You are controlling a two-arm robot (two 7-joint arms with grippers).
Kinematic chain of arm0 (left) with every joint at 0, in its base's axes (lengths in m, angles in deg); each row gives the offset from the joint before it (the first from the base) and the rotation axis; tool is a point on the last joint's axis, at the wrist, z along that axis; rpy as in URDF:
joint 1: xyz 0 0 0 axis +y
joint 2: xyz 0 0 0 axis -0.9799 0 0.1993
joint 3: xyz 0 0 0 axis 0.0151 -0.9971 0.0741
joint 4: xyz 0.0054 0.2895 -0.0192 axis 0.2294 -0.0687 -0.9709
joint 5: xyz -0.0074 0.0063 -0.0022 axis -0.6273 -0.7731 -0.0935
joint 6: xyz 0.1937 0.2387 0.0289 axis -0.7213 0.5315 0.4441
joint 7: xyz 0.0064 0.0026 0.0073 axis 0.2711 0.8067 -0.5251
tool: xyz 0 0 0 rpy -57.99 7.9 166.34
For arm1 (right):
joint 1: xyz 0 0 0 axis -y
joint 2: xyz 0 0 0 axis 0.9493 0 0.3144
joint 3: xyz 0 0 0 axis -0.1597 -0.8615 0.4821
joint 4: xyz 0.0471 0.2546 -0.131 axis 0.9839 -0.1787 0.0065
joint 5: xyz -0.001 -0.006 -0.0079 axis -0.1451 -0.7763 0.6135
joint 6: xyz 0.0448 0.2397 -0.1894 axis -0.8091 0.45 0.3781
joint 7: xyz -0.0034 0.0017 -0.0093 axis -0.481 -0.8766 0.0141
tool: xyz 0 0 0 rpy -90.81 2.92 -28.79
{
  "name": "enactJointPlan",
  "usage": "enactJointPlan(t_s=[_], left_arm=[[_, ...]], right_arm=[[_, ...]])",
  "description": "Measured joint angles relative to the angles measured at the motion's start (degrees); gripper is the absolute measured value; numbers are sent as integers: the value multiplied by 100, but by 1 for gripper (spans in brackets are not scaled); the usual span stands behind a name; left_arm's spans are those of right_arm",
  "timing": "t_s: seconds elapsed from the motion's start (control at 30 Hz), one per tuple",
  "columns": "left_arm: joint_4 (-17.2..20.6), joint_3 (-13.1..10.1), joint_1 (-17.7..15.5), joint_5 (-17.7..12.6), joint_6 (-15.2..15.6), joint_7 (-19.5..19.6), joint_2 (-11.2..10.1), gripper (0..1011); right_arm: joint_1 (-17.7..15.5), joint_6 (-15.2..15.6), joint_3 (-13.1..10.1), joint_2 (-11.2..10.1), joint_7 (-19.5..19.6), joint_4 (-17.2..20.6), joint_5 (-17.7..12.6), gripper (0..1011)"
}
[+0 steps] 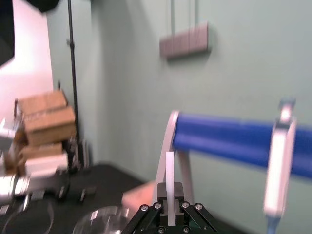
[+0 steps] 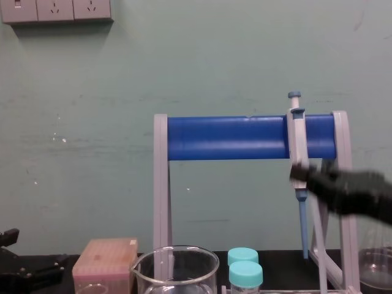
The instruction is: Pick up the stirring rod with one hand, then place it down.
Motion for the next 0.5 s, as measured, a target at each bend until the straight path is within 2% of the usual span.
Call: enactJointPlan(t_s=[0.07,0.2,0.3,0.5], left_arm=[[0,0,0,0,0,0,0,1000],[0,0,0,0,0,0,0,1000],[0,0,0,0,0,0,0,1000],[0,0,0,0,0,0,0,1000]], right_arm=[[51,-135,-68,62,-27,-1,-38,70],[208,-470,-322,300,-76,54,-299,70],[287,-606,-440,399,-108,137,-401,70],[344,-707,-555,432,-162,283,-457,70]])
